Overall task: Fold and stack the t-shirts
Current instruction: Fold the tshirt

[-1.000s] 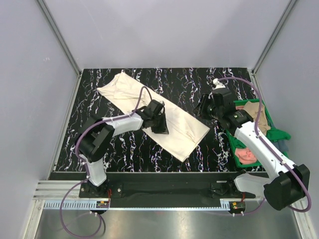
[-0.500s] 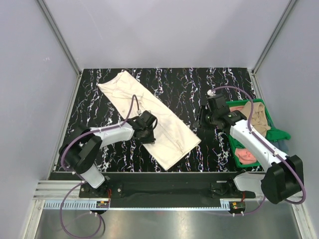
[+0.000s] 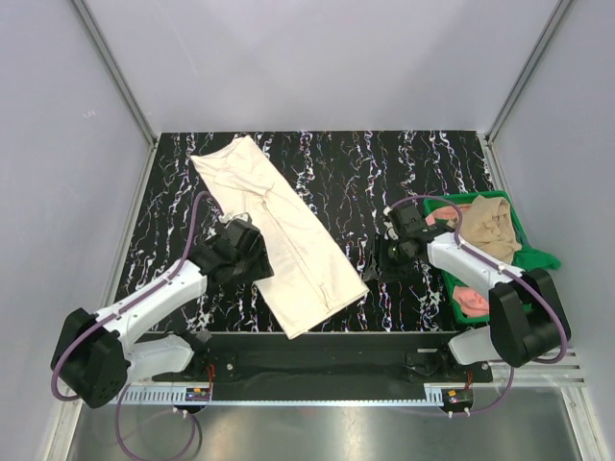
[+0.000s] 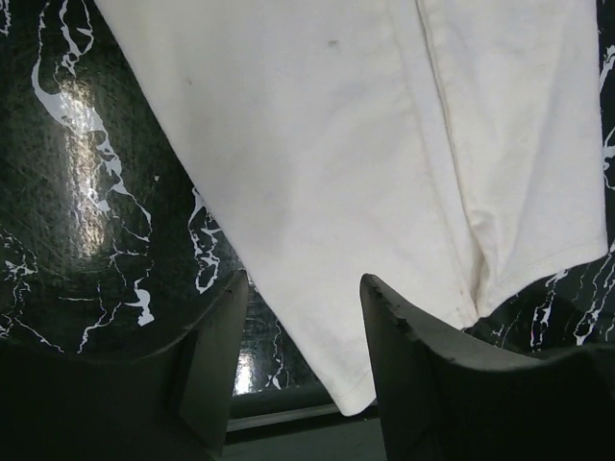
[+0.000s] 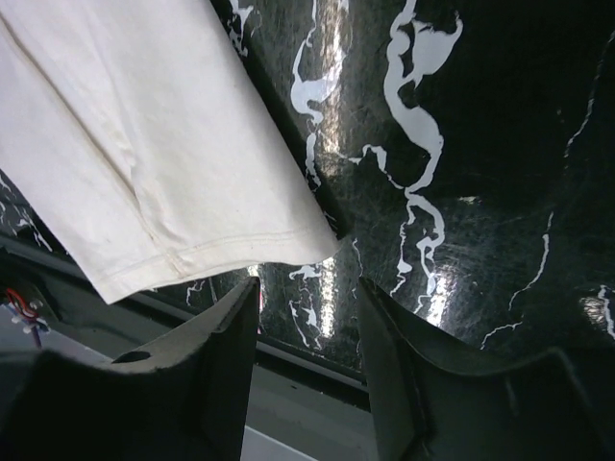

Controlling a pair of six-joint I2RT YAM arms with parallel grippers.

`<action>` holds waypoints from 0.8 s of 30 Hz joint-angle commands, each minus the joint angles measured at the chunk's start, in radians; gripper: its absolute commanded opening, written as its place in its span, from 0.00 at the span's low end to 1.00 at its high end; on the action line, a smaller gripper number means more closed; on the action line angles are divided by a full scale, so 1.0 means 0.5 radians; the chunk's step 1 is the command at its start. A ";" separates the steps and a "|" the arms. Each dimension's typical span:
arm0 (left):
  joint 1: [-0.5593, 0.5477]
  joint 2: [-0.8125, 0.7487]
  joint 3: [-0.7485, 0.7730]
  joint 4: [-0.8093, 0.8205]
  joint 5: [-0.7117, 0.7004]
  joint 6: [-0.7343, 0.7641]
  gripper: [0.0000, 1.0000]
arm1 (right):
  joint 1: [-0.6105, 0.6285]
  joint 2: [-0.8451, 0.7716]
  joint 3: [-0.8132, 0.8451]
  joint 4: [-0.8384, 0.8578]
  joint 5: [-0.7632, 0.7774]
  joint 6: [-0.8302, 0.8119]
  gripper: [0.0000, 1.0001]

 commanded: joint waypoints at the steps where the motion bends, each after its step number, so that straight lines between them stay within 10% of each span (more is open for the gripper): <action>1: 0.012 -0.014 -0.061 -0.023 0.124 -0.018 0.56 | -0.006 0.005 -0.019 0.128 -0.151 -0.030 0.52; 9: 0.398 0.020 -0.050 0.060 0.146 0.037 0.55 | 0.006 0.134 -0.062 0.205 -0.197 -0.046 0.52; 24: 1.021 1.051 0.680 0.232 -0.008 0.283 0.47 | 0.015 0.413 -0.062 0.334 -0.295 -0.070 0.49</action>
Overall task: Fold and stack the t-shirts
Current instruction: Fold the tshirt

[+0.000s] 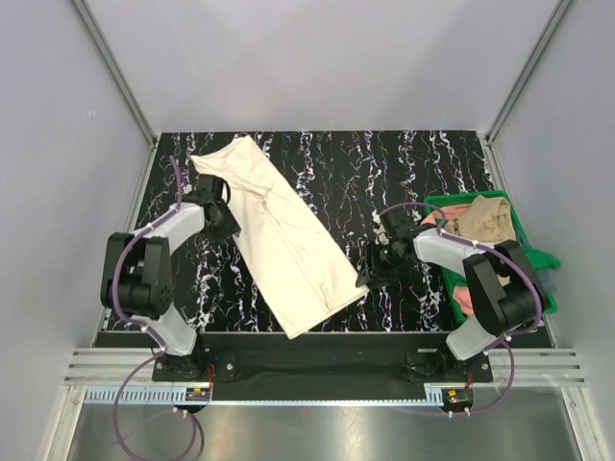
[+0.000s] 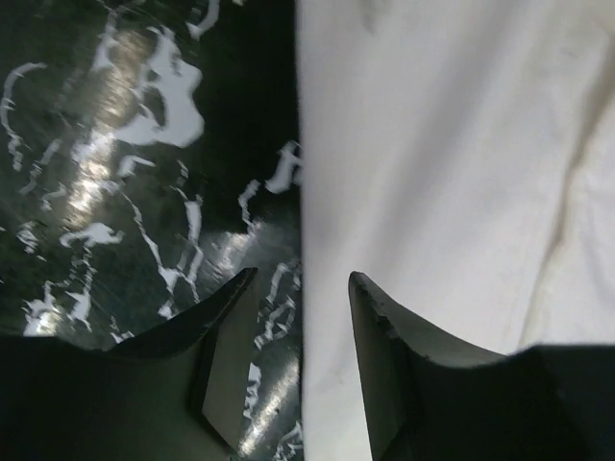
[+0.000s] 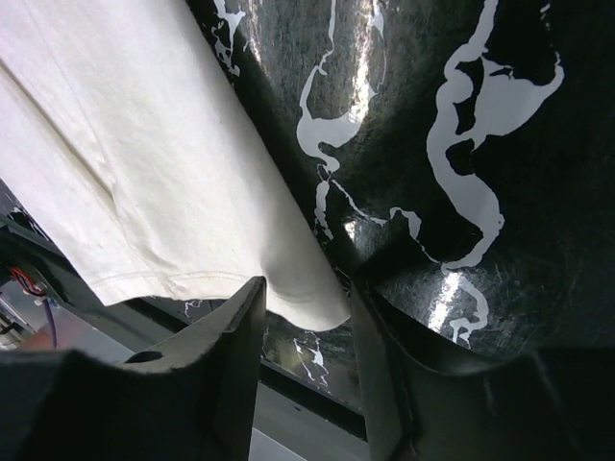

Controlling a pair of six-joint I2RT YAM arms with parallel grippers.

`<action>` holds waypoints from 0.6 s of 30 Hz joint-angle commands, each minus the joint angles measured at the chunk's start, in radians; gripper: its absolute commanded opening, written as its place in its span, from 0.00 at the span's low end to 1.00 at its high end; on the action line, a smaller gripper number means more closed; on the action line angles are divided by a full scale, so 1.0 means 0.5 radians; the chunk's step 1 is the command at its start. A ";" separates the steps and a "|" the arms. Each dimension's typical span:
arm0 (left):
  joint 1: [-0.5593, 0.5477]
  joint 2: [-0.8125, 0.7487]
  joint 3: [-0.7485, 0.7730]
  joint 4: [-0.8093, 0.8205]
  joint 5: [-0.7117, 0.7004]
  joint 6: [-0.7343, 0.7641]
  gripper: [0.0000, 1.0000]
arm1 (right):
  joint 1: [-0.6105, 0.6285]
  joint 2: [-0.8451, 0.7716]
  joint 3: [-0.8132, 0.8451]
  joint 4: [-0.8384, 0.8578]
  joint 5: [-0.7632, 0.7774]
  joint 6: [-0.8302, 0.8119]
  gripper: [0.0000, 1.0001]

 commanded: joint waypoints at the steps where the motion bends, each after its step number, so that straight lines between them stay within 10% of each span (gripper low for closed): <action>1: 0.170 0.179 0.131 0.075 -0.056 0.070 0.47 | 0.010 0.025 -0.013 0.060 -0.036 -0.028 0.47; 10: 0.299 0.563 0.689 0.210 0.027 0.220 0.43 | 0.025 -0.006 -0.074 0.121 -0.054 0.082 0.06; 18: 0.345 0.944 1.257 -0.122 -0.209 0.306 0.44 | 0.025 -0.144 -0.237 0.336 -0.079 0.300 0.00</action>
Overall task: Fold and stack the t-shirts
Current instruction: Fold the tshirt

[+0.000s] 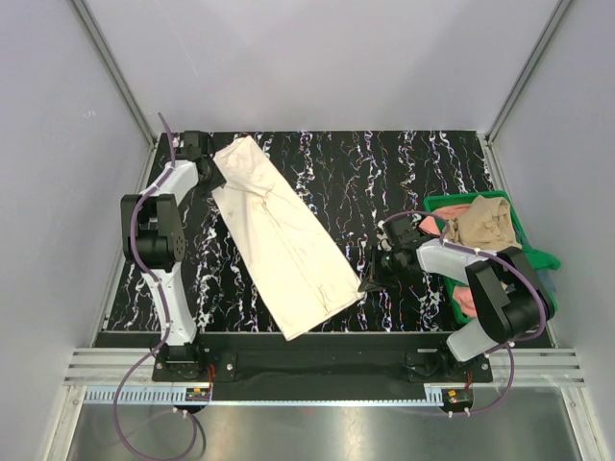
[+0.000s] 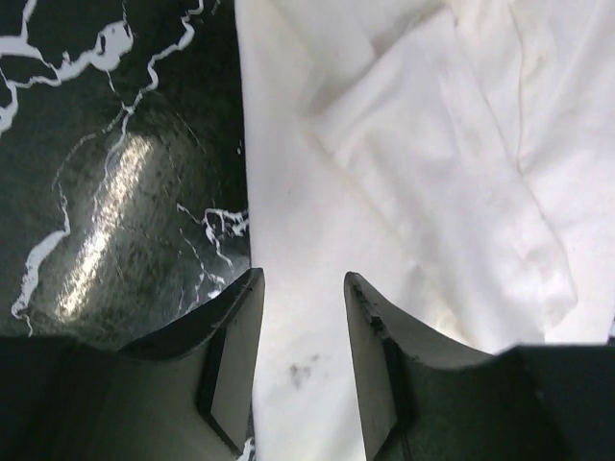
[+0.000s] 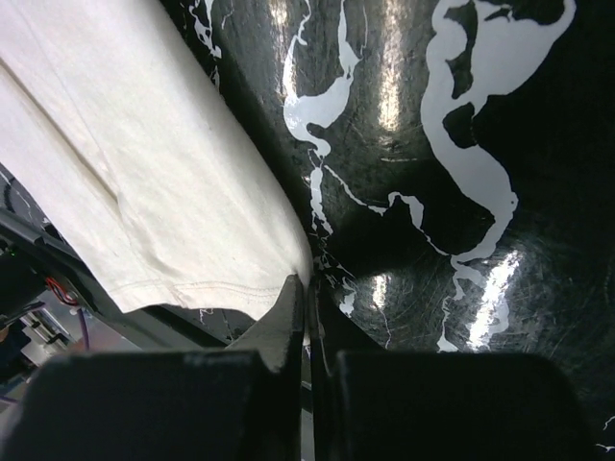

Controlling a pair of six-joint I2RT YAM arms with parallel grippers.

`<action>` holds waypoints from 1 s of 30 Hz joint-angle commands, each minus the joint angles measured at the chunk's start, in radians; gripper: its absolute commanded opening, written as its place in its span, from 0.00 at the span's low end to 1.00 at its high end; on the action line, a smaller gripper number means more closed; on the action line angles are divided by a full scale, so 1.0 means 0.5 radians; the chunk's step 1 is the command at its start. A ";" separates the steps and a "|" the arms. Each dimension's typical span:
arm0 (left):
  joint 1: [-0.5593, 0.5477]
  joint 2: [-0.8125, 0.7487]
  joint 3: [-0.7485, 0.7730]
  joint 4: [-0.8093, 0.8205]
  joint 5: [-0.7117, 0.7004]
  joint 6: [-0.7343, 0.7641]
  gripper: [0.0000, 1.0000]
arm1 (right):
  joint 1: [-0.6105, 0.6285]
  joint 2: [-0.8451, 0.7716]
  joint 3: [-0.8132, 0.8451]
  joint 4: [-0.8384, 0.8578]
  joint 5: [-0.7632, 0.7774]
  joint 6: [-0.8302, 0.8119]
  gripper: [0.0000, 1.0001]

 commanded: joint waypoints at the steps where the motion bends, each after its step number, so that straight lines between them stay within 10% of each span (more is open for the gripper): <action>1: 0.018 0.062 0.101 -0.141 -0.257 0.063 0.45 | 0.016 -0.059 -0.017 0.091 -0.030 0.112 0.00; 17: 0.279 0.476 0.460 -0.010 0.417 0.167 0.43 | 0.016 0.064 0.041 0.113 -0.064 0.081 0.00; 25: 0.307 0.675 0.769 -0.003 0.641 0.121 0.02 | 0.016 -0.007 0.097 0.094 -0.153 0.161 0.00; 30: 0.310 0.890 1.061 -0.003 0.795 0.017 0.00 | 0.016 -0.074 0.091 0.088 -0.270 0.182 0.00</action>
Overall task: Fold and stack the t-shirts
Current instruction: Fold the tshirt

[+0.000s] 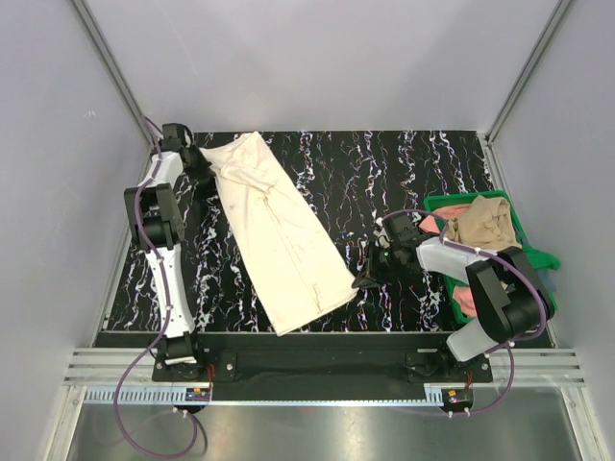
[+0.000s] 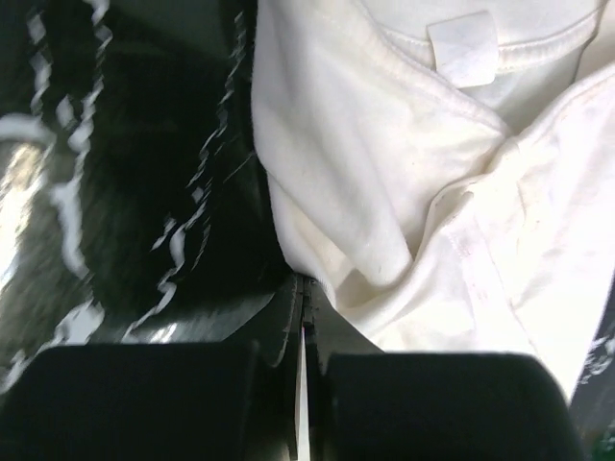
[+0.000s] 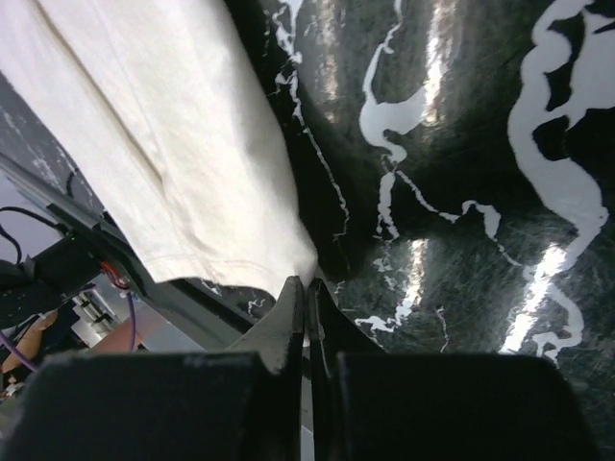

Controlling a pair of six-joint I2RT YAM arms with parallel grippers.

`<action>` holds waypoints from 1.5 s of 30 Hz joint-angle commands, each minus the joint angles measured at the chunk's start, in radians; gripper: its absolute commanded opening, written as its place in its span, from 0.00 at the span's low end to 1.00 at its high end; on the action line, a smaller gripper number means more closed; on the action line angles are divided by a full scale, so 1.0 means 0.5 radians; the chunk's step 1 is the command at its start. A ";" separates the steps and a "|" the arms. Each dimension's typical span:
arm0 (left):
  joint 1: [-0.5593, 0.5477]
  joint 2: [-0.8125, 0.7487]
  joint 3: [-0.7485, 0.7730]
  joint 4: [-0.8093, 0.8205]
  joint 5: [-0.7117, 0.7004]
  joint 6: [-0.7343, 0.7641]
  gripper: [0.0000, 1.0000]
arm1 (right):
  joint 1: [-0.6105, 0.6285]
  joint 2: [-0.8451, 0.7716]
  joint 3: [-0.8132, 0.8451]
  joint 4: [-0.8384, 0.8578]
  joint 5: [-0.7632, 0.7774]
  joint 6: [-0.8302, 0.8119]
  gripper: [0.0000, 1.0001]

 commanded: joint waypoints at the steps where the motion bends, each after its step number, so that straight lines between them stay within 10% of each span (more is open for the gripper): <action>1: 0.009 0.156 0.267 0.041 0.225 -0.088 0.00 | 0.013 -0.103 0.060 0.019 -0.132 0.032 0.00; 45: -0.430 -0.059 -0.054 0.259 0.507 -0.141 0.07 | 0.087 -1.679 -0.676 -0.488 0.083 0.783 0.01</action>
